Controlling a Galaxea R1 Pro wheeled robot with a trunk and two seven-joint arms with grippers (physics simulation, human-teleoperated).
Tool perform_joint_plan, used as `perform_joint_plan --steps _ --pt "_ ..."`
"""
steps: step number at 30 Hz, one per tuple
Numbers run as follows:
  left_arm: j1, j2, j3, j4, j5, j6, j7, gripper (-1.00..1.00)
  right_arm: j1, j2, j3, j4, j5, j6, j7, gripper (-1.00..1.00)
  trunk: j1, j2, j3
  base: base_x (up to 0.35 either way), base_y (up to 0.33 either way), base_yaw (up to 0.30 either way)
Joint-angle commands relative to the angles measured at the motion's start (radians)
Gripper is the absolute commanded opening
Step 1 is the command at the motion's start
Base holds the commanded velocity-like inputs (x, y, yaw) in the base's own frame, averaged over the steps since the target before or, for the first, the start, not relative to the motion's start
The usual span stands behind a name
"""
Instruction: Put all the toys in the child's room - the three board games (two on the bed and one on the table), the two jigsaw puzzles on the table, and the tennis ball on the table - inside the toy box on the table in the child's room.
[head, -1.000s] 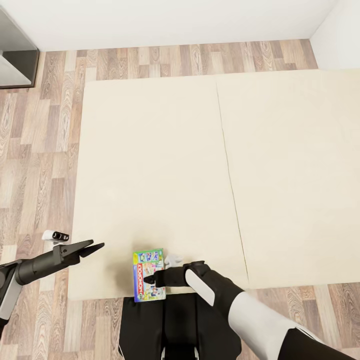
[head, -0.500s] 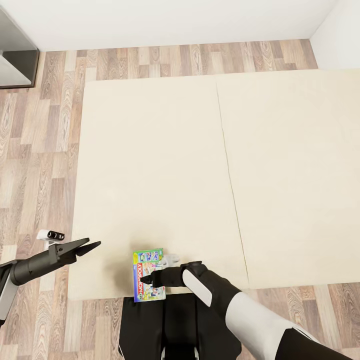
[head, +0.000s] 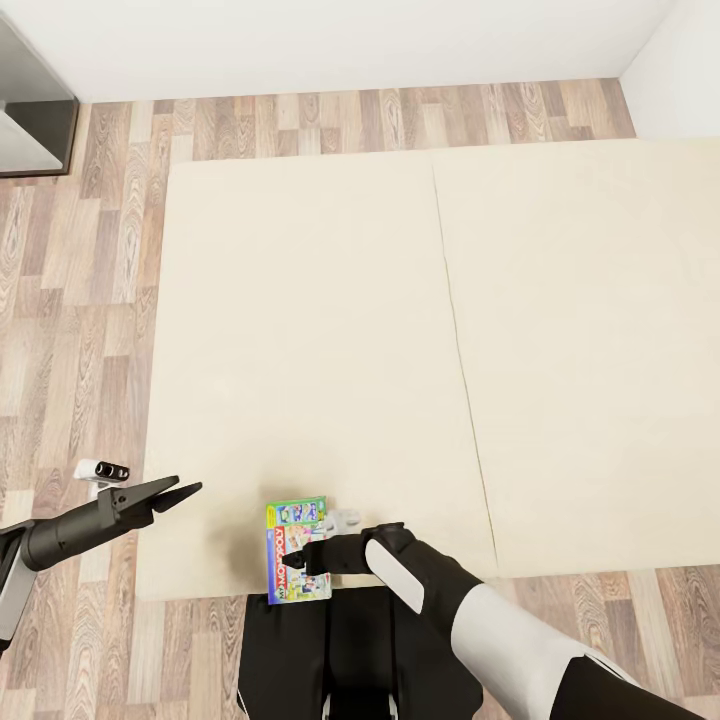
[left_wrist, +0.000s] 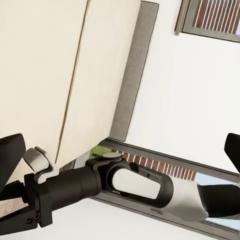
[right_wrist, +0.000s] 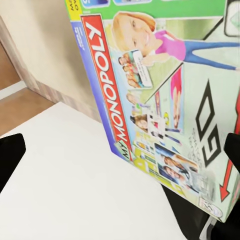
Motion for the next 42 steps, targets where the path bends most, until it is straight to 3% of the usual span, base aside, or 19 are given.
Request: perform_joint_plan --steps 1,26,42 --pt "0.0 0.0 0.0 0.0 -0.001 0.011 -0.004 1.0 -0.001 0.0 0.001 0.001 0.0 0.002 0.002 1.0 0.001 -0.002 -0.001 0.0 0.0 0.0" --pt "0.0 -0.001 0.0 0.0 -0.001 0.01 -0.004 1.0 -0.001 0.0 -0.004 0.063 -0.001 0.015 -0.004 1.0 0.001 -0.002 -0.001 0.0 0.0 0.0" --pt "0.0 -0.001 -0.002 0.0 0.0 0.009 -0.004 1.0 -0.001 0.0 0.002 0.061 0.002 -0.031 -0.005 1.0 0.001 -0.002 -0.001 0.0 0.0 0.0"
